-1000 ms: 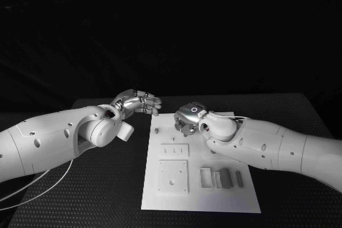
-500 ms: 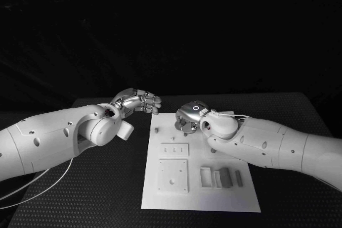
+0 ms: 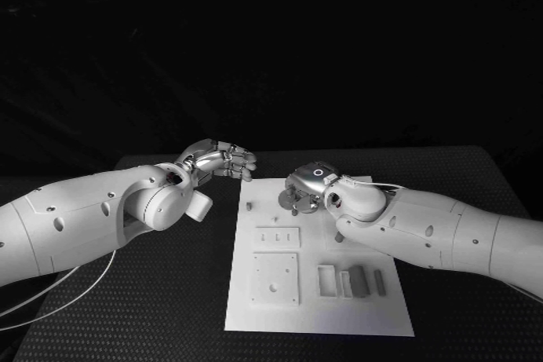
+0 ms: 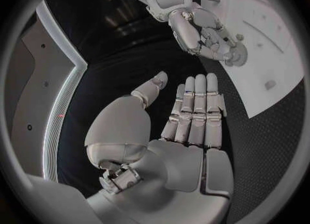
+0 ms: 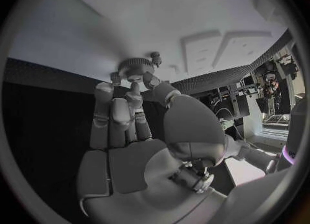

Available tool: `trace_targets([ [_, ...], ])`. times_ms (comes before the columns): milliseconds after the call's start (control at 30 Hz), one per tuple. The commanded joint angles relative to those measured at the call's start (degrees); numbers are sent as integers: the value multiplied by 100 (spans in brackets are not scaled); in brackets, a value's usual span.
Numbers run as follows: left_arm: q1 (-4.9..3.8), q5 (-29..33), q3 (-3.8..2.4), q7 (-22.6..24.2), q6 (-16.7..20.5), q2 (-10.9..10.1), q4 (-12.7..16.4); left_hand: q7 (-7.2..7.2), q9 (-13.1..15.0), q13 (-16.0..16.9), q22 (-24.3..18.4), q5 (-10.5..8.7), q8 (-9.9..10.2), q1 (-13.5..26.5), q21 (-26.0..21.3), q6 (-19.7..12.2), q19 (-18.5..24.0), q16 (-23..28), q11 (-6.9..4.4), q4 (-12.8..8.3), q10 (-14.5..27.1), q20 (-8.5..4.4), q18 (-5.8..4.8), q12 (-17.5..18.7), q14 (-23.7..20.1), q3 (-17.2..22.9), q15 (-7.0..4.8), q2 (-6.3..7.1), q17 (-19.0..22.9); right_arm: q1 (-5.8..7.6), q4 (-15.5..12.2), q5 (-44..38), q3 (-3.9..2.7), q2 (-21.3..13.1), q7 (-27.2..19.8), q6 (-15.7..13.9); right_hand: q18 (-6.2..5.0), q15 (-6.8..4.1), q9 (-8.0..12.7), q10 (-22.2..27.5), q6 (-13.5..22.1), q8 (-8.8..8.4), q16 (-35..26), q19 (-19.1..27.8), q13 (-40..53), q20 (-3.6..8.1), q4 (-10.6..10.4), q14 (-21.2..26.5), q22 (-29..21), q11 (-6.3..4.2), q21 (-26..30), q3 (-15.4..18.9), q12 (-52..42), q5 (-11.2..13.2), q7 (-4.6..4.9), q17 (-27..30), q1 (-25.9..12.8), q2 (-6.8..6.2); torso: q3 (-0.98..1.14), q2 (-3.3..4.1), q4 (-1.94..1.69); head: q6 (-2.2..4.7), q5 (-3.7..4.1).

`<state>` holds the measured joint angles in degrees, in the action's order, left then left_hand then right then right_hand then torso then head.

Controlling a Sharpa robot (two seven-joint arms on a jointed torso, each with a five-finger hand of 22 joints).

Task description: Assemble the parts on the task board

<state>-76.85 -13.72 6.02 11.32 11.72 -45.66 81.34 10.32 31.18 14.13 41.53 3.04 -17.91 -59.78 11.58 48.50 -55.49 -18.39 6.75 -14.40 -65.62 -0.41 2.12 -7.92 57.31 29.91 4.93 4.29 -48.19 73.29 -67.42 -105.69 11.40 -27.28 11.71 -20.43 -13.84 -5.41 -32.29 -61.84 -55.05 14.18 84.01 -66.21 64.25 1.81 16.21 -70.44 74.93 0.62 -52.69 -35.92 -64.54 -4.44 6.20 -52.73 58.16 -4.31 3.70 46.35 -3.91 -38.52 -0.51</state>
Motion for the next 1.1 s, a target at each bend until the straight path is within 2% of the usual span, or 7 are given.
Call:
trace_targets([
  [33, -9, -11, -6, 39, -20, -1, 12, 3, 8, 8, 8, -23, 20, 18, -39, -30, 14, 24, 34, 16, 20, 7, 34, 29, 11, -1, 45, 28, -9, -23, -47, 37, 0, -39, -5, 5, -116, 37, 4, -18, 160, -15, -31, -17, -8, -1, -31, 1, 89, 40, 35, -5, 31, -14, 124, -12, 11, -48, -1, 0, -2, -9, -4],
  [233, -9, -11, -6, 36, -19, -4, 16, 3, 9, 9, 9, -23, 20, 17, -40, -31, 14, 26, 34, 15, 20, 7, 34, 31, 11, -1, 45, 28, -11, -44, -47, 56, 0, -48, -12, -69, -116, 22, -7, -25, 74, 25, -26, -34, -22, 10, 5, -29, 95, 22, 37, -47, 12, -13, 103, -42, 64, 48, 6, 2, 11, -9, -12],
  [500, -9, -11, -6, 32, -19, -1, 8, 4, 10, 11, 10, -23, 21, 18, -41, -31, 14, 29, 35, 17, 20, 8, 34, 33, 12, -2, 46, 27, -14, -45, 5, 98, -1, -64, 6, -182, -116, 13, -8, -30, 55, 32, -29, -38, -32, 10, 6, -33, 99, 13, 40, -51, 4, -12, 94, -41, 66, 109, -2, 1, -3, 1, 2],
  [767, -9, -11, -6, 34, -22, -12, -5, 5, 12, 14, 11, -23, 22, 20, -43, -33, 14, 33, 35, 20, 20, 9, 34, 35, 12, -2, 46, 24, -17, -43, -100, 481, -12, -242, -119, -990, -116, 7, -3, -34, 67, 23, -21, -48, -40, 17, 29, -61, 102, 10, 36, -55, -1, -13, 92, -80, 90, 119, 0, 3, 7, 7, 6],
  [1000, -8, -16, -5, 36, -22, -5, -43, 5, 13, 15, 12, -23, 23, 20, -43, -33, 14, 35, 36, 20, 20, 9, 34, 37, 12, -2, 47, 25, -19, -17, -435, 815, -145, -547, -214, -973, -116, 6, 0, -41, 62, 21, -18, -70, -51, 20, 5, -86, 103, 9, 31, -20, -10, -8, 92, -99, 58, 10, -2, 3, 13, 26, 5],
  [1067, -8, -16, -5, 37, -21, -3, -51, 5, 13, 15, 12, -23, 23, 19, -44, -33, 14, 36, 35, 20, 20, 9, 34, 37, 12, -2, 47, 25, -20, -8, -527, 907, -204, -629, -225, -939, -116, 4, 1, -42, 58, 21, -22, -77, -57, 21, -10, -88, 102, 7, 33, -15, -12, -10, 90, -94, 42, -28, 0, 4, 21, 35, 7],
  [1100, -8, -16, -5, 39, -24, -5, -51, 5, 14, 16, 12, -23, 23, 19, -44, -33, 15, 36, 35, 20, 20, 9, 34, 37, 13, -2, 47, 25, -20, -4, -595, 1020, -261, -702, -250, -906, -116, 4, 2, -43, 58, 19, -25, -80, -61, 20, -22, -88, 100, 7, 35, -13, -13, -10, 90, -91, 29, -51, 1, 5, 24, 47, 15],
])
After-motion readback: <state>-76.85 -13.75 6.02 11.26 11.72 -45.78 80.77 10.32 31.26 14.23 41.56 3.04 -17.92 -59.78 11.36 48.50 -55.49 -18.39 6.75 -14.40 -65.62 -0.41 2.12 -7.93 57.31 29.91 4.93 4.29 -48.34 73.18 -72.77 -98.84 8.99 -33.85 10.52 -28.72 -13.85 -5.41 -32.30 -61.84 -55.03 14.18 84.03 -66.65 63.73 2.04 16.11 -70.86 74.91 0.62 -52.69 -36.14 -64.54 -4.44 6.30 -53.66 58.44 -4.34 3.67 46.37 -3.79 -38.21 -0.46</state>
